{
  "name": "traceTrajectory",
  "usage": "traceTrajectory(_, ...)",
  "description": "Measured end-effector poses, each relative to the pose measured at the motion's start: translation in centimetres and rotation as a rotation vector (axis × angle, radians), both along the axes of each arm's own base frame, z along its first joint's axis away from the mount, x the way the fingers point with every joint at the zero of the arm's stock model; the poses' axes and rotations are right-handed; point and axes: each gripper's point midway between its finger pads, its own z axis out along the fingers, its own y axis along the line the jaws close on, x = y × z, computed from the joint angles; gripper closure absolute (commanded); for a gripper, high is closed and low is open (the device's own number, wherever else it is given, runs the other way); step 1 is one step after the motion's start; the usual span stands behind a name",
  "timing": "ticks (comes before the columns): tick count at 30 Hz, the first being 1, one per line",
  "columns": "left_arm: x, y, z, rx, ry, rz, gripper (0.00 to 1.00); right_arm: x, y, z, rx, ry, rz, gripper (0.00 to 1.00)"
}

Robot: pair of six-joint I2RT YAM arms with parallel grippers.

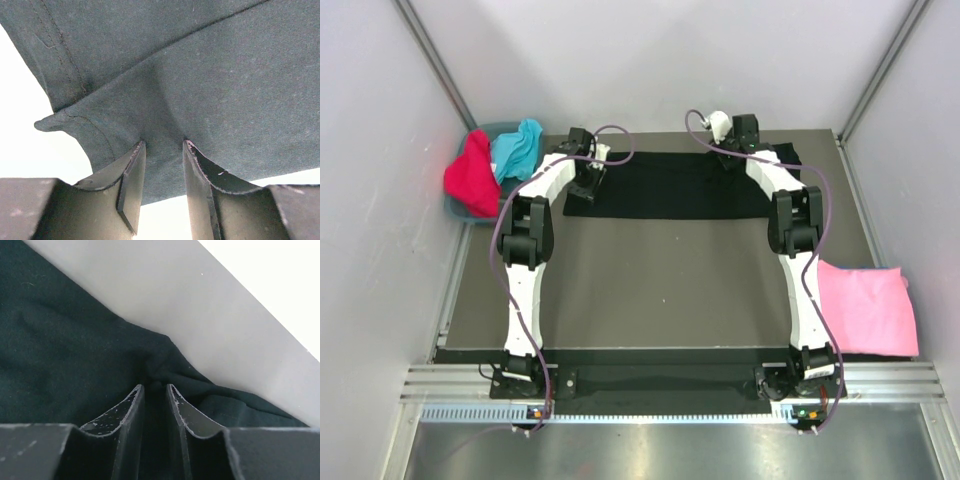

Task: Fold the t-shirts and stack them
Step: Fold the tshirt

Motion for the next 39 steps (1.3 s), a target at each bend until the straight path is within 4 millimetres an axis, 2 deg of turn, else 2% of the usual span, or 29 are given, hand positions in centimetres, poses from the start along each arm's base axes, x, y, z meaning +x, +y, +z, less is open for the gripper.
traceTrajectory(7, 0.0, -0.1, 0.0, 0.008, -0.001, -0.002, 0.58, 0.5, 0.1, 0.5, 0.006, -0.013, -0.001, 0.91)
traceTrajectory(13, -0.1, -0.2, 0.0, 0.014, -0.002, -0.003, 0.58, 0.4, 0.1, 0.3, 0.005, -0.004, -0.003, 1.0)
traceTrajectory(32, -0.1, -0.4, 0.0, 0.02, -0.004, -0.007, 0.59, 0.2, 0.8, 0.3, 0.061, 0.01, -0.004, 1.0)
traceTrajectory(39, -0.1, -0.4, 0.0, 0.02, -0.004, -0.007, 0.59, 0.2, 1.1, 1.0, 0.083, 0.006, -0.002, 0.98)
